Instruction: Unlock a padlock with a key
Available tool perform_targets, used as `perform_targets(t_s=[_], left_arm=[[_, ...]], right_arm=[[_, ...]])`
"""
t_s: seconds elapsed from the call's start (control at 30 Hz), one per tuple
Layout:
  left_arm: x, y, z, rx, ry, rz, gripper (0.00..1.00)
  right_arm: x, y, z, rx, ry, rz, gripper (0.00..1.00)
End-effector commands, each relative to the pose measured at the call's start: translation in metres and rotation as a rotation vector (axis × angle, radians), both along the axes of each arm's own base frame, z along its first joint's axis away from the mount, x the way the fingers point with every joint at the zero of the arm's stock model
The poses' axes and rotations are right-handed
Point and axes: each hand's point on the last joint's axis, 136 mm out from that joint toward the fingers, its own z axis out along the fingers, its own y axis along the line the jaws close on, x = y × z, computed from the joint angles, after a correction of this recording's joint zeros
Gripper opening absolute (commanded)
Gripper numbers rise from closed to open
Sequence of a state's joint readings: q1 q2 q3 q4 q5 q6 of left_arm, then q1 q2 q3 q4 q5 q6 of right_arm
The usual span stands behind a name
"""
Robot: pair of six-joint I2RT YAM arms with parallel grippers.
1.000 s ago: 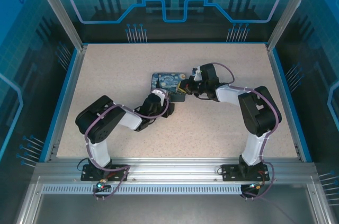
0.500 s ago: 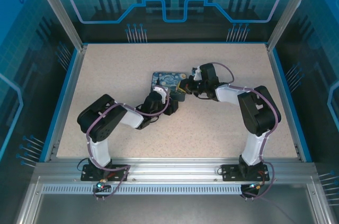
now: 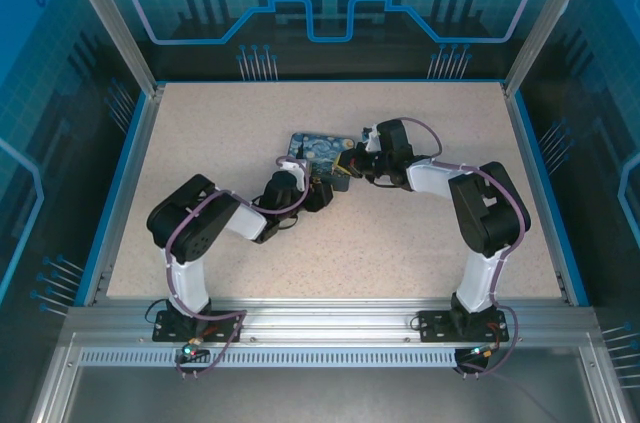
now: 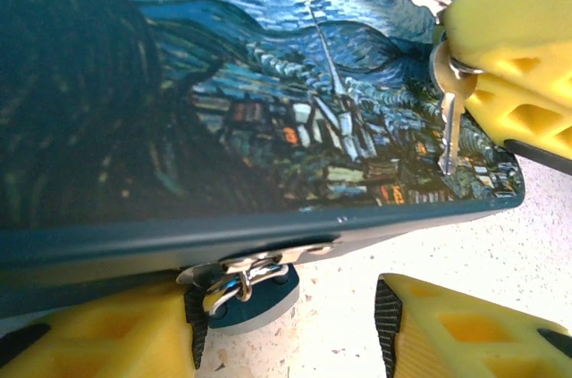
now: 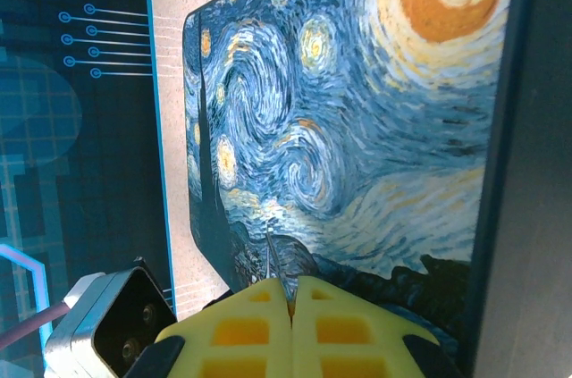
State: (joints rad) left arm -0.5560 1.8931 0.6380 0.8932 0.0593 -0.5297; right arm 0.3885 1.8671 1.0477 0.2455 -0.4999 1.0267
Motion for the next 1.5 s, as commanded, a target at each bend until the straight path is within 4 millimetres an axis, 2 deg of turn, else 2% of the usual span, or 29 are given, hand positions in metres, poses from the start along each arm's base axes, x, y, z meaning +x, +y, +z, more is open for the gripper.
perform_targets(t_s=[0.0, 0.57, 1.17, 1.47], left_arm=[[0.003, 0.000, 0.005, -0.048, -0.017, 0.001, 0.52], [-0.004, -0.008, 0.022, -0.138, -0.042, -0.042, 0.45], [-0.005, -0.007, 0.028, -0.200, -0.047, -0.011, 0.40], [-0.005, -0.008, 0.028, -0.196, -0.043, -0.010, 0.30]], right_arm=[[-0.014, -0.001, -0.037, -0.078, 0.095, 0.004, 0.00], [-0.013, 0.000, -0.038, -0.081, 0.097, 0.007, 0.00], [-0.014, 0.002, -0.042, -0.083, 0.107, 0.015, 0.00], [-0.013, 0.002, -0.043, -0.085, 0.108, 0.015, 0.00]])
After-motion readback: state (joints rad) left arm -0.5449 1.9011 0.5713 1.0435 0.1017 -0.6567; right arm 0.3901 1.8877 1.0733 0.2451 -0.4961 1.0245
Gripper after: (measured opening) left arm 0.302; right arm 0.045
